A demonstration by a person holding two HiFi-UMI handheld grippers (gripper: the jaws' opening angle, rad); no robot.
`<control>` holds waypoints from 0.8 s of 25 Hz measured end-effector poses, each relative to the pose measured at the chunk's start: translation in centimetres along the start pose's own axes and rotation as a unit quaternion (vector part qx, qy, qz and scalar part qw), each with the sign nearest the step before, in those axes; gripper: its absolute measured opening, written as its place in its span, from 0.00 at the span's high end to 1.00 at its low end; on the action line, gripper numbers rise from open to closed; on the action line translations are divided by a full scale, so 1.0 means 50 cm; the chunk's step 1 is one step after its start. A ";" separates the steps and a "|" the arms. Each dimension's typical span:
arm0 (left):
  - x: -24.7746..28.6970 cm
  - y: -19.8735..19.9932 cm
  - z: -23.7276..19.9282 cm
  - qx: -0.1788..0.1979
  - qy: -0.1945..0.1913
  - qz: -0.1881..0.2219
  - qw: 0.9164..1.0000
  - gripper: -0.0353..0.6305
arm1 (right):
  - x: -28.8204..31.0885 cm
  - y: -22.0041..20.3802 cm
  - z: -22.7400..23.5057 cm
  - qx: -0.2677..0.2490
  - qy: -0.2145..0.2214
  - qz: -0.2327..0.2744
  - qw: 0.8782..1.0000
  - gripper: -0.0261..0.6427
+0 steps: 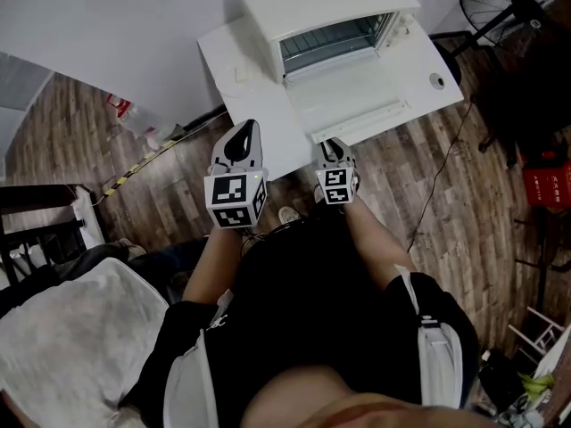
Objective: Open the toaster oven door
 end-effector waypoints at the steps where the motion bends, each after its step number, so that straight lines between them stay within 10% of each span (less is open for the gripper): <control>1: -0.001 0.001 0.000 0.000 0.000 0.002 1.000 0.93 | 0.000 -0.001 0.000 -0.002 0.002 0.001 1.000 0.86; 20: 0.003 0.023 -0.020 -0.005 -0.010 0.023 1.000 0.93 | -0.061 -0.022 0.028 0.035 -0.001 0.003 0.999 0.80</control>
Point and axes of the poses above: the fingertips, and each gripper's own axes: x forward along the fingers, z to its right, y out of its top, the point moved 3 cm from there along -x, backward along the fingers, and after that the axes turned 6 degrees about -y, right-handed, at the moved point
